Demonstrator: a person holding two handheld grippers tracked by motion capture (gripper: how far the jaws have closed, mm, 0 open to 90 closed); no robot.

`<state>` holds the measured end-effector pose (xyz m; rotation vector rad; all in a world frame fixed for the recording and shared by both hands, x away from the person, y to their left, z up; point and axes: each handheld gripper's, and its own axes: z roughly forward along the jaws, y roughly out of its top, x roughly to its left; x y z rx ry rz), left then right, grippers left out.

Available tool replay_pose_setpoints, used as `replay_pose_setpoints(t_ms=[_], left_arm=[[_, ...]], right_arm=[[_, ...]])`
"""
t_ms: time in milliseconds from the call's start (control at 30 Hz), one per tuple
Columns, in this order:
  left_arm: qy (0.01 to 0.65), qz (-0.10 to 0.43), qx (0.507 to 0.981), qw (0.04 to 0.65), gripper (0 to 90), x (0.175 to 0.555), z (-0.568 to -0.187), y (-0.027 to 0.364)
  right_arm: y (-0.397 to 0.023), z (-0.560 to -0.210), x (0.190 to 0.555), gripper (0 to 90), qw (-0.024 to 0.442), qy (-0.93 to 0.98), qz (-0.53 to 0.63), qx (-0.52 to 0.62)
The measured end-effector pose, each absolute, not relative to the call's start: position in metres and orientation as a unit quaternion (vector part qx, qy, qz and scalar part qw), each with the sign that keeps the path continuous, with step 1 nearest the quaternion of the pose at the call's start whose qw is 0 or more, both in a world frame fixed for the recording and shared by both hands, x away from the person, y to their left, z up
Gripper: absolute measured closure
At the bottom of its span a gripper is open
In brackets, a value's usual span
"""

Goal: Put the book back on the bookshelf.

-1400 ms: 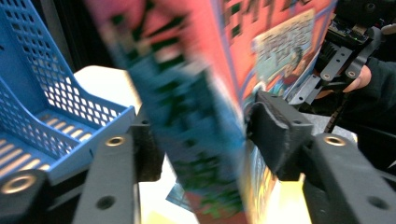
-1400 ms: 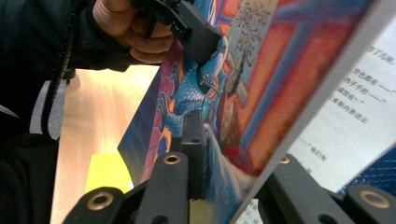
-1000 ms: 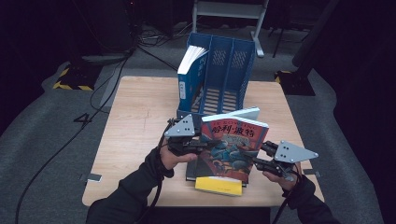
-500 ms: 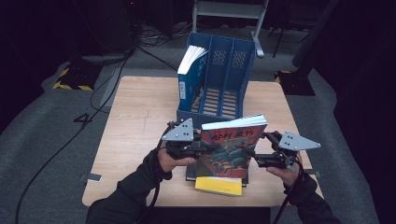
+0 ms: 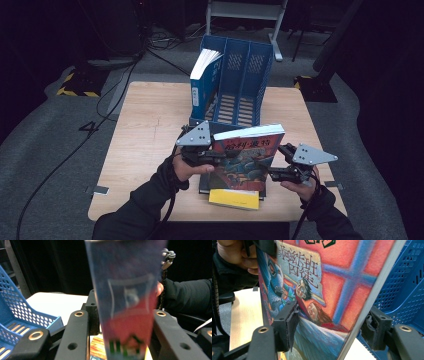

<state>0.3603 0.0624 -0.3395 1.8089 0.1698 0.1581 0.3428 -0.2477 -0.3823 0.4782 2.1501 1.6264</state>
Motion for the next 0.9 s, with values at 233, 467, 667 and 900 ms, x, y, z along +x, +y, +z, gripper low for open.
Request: replay_pose_setpoints(t_ms=[233, 467, 667, 900], left_arm=[[0.076, 0.073, 0.785, 0.610, 63.9, 0.362, -0.332, 0.054], [0.072, 0.087, 0.800, 0.589, 69.8, 0.360, -0.322, 0.049], [0.075, 0.078, 0.803, 0.586, 72.0, 0.360, -0.320, 0.048], [0.076, 0.080, 0.804, 0.585, 72.6, 0.358, -0.319, 0.048]], right_arm=[[-0.248, -0.382, 0.342, 37.2, 0.199, 0.769, 0.583, 0.170], [-0.247, -0.380, 0.341, 37.1, 0.200, 0.770, 0.582, 0.166], [-0.246, -0.381, 0.340, 34.7, 0.202, 0.773, 0.577, 0.168], [-0.254, -0.385, 0.341, 31.7, 0.198, 0.787, 0.560, 0.170]])
